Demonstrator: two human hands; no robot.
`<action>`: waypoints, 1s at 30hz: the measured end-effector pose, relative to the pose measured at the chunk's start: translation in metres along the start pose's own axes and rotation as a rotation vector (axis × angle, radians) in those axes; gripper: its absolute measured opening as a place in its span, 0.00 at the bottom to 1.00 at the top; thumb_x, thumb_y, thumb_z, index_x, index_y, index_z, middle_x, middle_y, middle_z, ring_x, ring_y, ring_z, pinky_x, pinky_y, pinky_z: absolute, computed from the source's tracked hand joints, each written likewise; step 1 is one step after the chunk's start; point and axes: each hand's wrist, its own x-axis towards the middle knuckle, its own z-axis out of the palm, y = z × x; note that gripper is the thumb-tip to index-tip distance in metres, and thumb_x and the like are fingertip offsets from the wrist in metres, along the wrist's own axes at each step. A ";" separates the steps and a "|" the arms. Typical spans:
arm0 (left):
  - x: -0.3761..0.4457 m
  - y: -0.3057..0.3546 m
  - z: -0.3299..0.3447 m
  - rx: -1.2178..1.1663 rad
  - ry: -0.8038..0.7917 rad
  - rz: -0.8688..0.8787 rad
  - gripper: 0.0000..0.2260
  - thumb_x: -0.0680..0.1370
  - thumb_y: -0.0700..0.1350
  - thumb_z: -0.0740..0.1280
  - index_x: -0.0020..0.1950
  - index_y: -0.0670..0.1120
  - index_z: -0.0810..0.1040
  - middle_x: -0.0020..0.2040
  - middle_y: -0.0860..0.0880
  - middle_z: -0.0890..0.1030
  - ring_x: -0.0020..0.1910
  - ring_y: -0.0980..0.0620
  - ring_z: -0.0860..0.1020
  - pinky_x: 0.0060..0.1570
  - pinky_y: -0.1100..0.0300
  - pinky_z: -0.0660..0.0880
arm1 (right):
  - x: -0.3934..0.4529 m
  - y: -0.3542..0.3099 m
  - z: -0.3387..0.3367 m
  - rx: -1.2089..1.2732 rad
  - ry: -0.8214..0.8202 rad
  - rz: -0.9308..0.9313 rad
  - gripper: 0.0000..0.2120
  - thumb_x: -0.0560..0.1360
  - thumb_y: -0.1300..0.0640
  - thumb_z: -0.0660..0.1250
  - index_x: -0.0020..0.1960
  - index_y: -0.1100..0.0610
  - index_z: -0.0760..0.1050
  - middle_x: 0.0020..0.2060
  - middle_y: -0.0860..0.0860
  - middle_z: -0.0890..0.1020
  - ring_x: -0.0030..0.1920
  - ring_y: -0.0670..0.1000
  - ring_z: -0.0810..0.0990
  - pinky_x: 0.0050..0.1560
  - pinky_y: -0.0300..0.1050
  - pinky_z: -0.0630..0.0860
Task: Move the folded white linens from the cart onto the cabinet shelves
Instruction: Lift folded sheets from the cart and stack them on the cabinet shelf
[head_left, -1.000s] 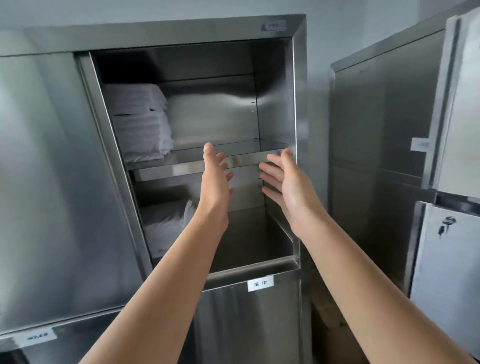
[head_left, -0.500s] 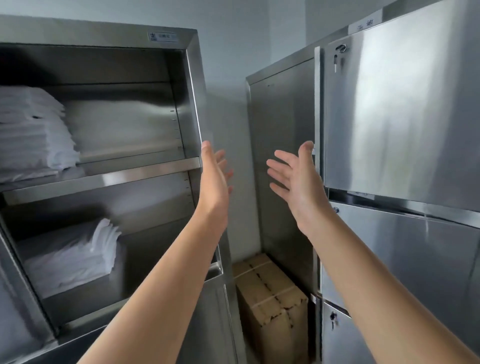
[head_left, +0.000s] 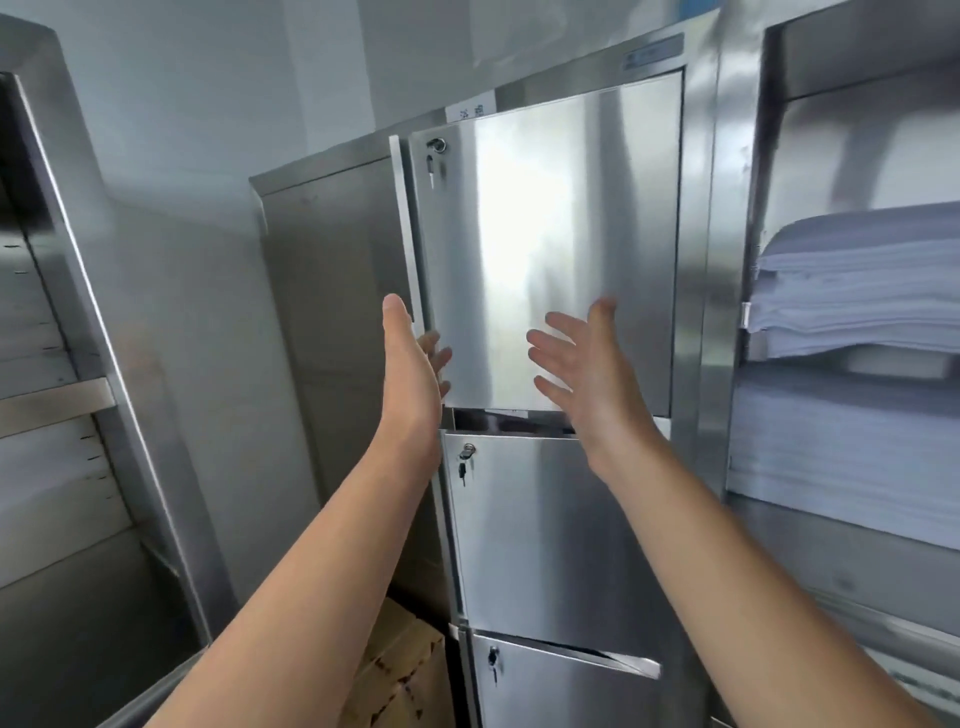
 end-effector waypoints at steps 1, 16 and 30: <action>0.004 0.000 0.006 -0.012 -0.035 0.003 0.27 0.83 0.64 0.48 0.78 0.53 0.63 0.72 0.49 0.73 0.68 0.49 0.74 0.73 0.45 0.65 | 0.003 -0.003 -0.005 -0.009 0.031 -0.014 0.33 0.82 0.35 0.42 0.73 0.55 0.69 0.66 0.54 0.78 0.66 0.51 0.76 0.72 0.52 0.68; 0.051 -0.033 0.051 -0.095 -0.373 -0.097 0.27 0.83 0.63 0.47 0.76 0.50 0.67 0.71 0.48 0.74 0.65 0.49 0.76 0.72 0.45 0.66 | 0.009 -0.002 -0.032 -0.097 0.353 -0.125 0.29 0.83 0.39 0.44 0.75 0.53 0.66 0.70 0.53 0.75 0.69 0.50 0.73 0.75 0.51 0.64; 0.009 -0.061 0.159 -0.142 -0.649 -0.210 0.28 0.83 0.63 0.46 0.73 0.49 0.70 0.70 0.48 0.74 0.65 0.48 0.76 0.71 0.46 0.66 | -0.016 -0.044 -0.132 -0.174 0.631 -0.194 0.28 0.83 0.38 0.47 0.74 0.54 0.68 0.64 0.50 0.79 0.64 0.48 0.76 0.72 0.52 0.67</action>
